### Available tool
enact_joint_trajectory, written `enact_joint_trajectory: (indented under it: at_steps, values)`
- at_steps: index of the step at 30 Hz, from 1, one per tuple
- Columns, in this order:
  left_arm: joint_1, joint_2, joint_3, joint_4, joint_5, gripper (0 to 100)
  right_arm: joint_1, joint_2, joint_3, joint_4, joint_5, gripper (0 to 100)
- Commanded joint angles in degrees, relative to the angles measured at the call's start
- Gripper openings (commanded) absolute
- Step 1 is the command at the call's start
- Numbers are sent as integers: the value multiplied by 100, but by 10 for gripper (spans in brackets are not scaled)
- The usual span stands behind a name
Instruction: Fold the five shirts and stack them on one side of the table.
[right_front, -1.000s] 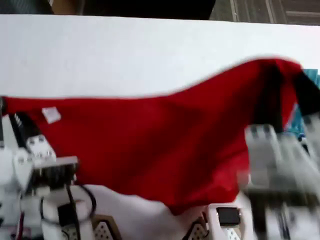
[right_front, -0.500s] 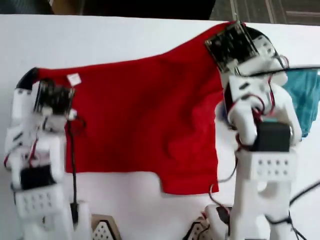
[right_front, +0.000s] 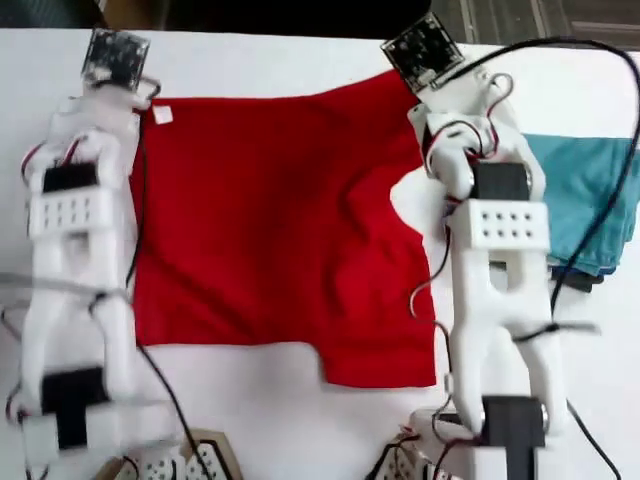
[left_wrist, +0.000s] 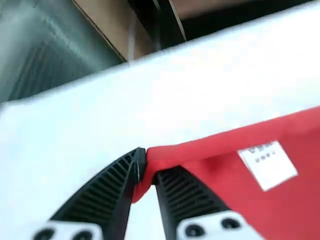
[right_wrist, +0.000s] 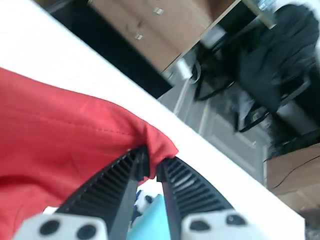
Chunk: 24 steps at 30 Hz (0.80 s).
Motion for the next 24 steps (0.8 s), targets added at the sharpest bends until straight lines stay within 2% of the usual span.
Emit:
enact_joint_trajectory:
  at_steps: [1, 12, 18, 24]
  values:
    - [0, 1134, -1578, 888, 9, 25, 22, 374, -185, -154, -26, 20]
    - [0, 3771, -5552, 3833, 9, 25, 207, 2457, -2593, 462, -9, 20]
    - [-26, 4826, -7073, 4554, -26, 25, 110, 3732, -3429, 1051, -35, 20]
    - [141, 5635, -7846, 5319, -519, 25, 31, 4233, -3974, 1754, -132, 21]
